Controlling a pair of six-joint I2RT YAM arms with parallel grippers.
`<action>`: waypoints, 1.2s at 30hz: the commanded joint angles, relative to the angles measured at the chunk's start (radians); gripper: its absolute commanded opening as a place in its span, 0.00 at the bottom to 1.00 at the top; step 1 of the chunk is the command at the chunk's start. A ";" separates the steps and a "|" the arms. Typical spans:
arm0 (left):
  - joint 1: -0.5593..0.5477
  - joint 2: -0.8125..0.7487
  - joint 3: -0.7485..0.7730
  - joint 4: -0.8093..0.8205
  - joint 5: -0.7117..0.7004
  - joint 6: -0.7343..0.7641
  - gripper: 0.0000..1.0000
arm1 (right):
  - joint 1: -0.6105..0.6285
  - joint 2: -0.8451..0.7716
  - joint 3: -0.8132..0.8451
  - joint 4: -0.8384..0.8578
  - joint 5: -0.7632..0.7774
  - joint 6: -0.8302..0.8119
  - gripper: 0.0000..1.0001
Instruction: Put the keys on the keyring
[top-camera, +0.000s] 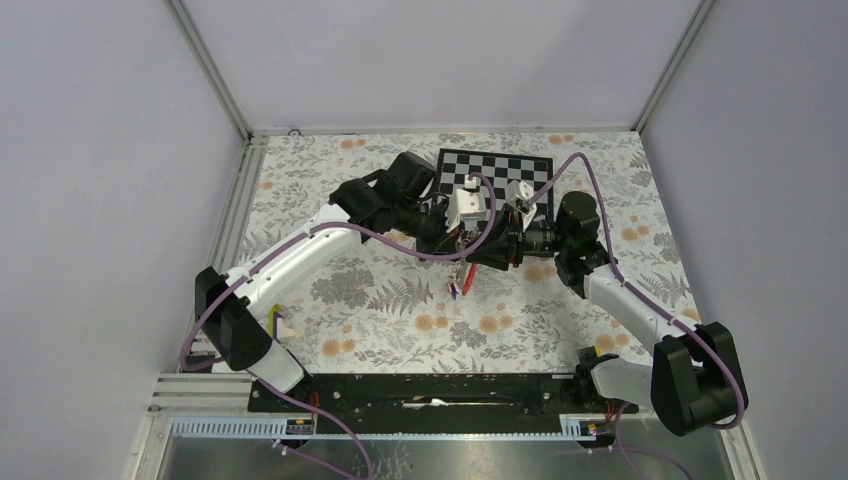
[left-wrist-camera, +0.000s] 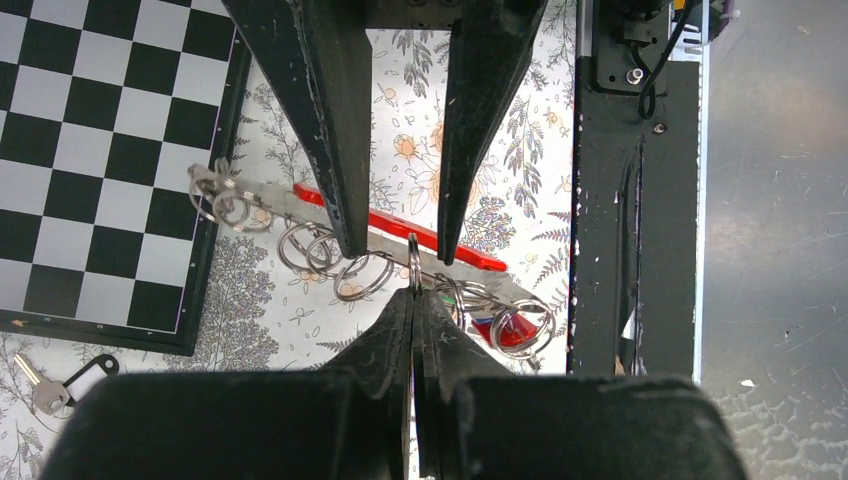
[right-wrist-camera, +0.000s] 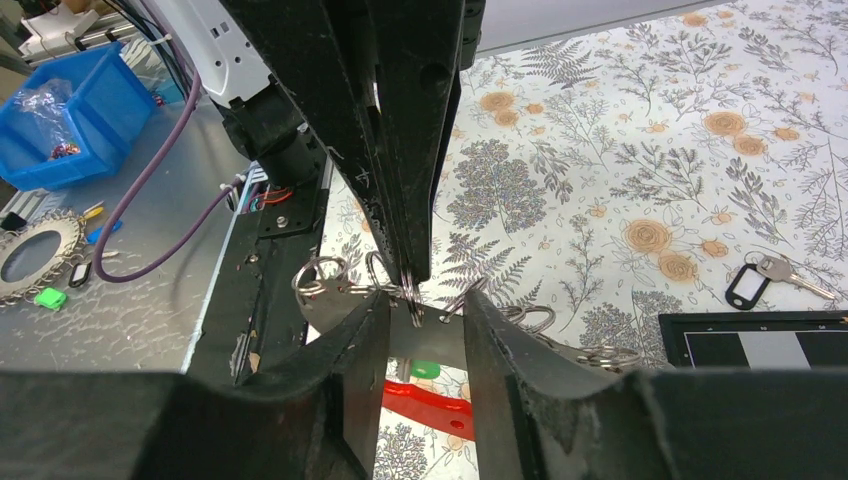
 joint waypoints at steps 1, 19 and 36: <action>-0.009 0.001 0.048 0.034 0.002 0.016 0.00 | 0.015 -0.012 0.046 0.011 -0.005 -0.020 0.38; -0.009 -0.009 0.055 0.034 0.006 0.011 0.00 | 0.027 -0.007 0.052 0.027 0.012 0.008 0.00; 0.064 -0.130 -0.076 0.278 0.123 -0.110 0.31 | -0.017 0.005 -0.005 0.532 0.056 0.450 0.00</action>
